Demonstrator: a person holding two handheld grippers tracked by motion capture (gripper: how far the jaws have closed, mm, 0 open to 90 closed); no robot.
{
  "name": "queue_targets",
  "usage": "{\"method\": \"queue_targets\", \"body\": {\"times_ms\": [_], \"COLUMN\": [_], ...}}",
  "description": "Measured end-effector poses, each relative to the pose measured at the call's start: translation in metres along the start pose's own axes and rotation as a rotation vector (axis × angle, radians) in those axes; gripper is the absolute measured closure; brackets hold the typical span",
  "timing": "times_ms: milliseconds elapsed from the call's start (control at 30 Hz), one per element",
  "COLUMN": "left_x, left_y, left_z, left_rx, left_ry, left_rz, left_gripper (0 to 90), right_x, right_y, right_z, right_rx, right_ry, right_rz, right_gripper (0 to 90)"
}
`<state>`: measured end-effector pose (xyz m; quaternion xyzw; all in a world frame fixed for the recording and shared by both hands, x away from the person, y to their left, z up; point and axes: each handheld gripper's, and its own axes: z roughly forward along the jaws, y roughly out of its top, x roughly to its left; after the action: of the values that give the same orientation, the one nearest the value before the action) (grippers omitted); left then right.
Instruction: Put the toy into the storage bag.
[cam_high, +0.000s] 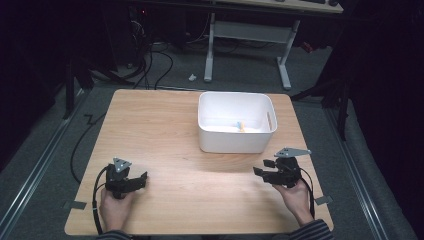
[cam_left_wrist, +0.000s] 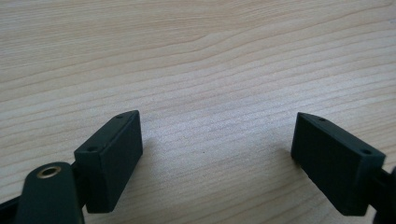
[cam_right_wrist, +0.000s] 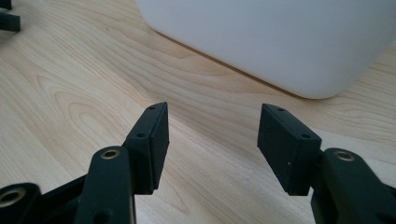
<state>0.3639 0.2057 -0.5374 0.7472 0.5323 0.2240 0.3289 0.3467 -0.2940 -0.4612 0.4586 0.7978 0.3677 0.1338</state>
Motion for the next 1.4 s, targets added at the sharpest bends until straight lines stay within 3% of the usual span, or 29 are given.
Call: {"method": "queue_targets", "body": {"times_ms": [767, 1233, 1400], "left_x": [0.000, 0.000, 0.000], "left_y": [0.000, 0.000, 0.001], "left_z": [0.000, 0.000, 0.001], "left_rx": [0.000, 0.000, -0.002], "left_ry": [-0.001, 0.000, 0.001], "left_rz": [0.001, 0.001, -0.002], "left_gripper": [16.8, 16.8, 17.0], "right_x": [0.004, 0.005, 0.008], "right_y": [-0.006, -0.014, -0.015], "right_z": [0.033, 0.050, 0.055], "right_rx": [0.038, 0.032, 0.026], "right_ry": [-0.039, -0.069, -0.092], "right_rz": [-0.024, -0.024, -0.060], "right_gripper": [43.7, 43.1, 41.6]}}
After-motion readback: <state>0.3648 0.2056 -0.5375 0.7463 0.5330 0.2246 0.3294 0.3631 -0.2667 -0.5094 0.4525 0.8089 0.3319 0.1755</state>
